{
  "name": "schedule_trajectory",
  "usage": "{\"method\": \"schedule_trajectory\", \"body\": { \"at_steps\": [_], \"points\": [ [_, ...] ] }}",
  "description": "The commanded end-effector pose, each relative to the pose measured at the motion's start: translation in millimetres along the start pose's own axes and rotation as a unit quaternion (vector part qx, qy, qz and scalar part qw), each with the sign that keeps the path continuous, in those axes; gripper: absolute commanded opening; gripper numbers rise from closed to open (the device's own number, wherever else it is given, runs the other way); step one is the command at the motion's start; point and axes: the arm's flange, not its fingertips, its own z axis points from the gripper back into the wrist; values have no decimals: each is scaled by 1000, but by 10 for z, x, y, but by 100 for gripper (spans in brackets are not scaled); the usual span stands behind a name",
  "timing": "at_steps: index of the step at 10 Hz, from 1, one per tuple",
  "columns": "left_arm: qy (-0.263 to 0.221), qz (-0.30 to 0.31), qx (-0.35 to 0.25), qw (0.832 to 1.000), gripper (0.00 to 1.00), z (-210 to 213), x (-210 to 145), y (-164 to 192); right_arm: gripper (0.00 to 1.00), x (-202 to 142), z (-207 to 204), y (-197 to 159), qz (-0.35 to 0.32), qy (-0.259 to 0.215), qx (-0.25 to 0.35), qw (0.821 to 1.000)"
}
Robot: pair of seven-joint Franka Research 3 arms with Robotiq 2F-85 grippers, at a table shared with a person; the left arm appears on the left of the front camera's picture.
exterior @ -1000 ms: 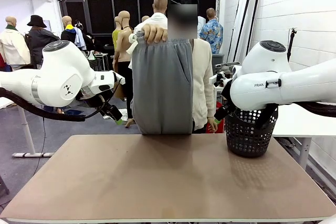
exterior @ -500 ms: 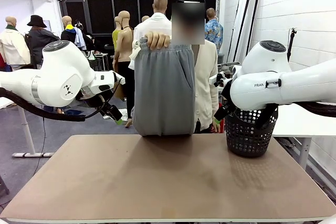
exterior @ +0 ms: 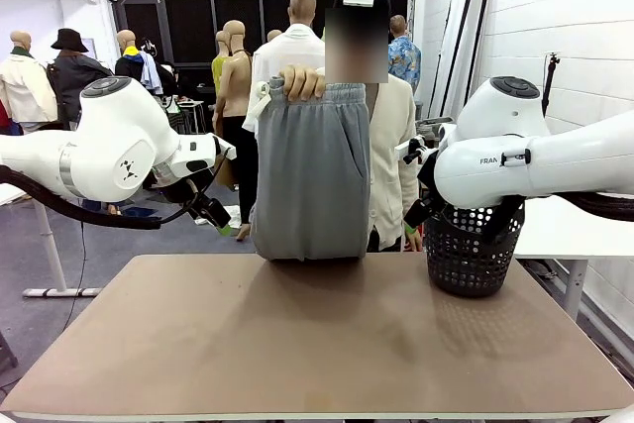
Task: Fold the training pants.
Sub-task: Grab both ends of the Training pants handed by a person.
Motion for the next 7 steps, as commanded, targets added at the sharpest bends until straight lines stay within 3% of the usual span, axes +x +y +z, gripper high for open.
{"method": "schedule_trajectory", "body": {
  "at_steps": [1,7],
  "points": [
    [0,1,-2,1000,100,-5,1,0,100,-1,-1,-2,0,0,0,1000],
    [0,0,0,1000,100,0,0,0,100,0,0,0,0,0,0,1000]
  ]
}}
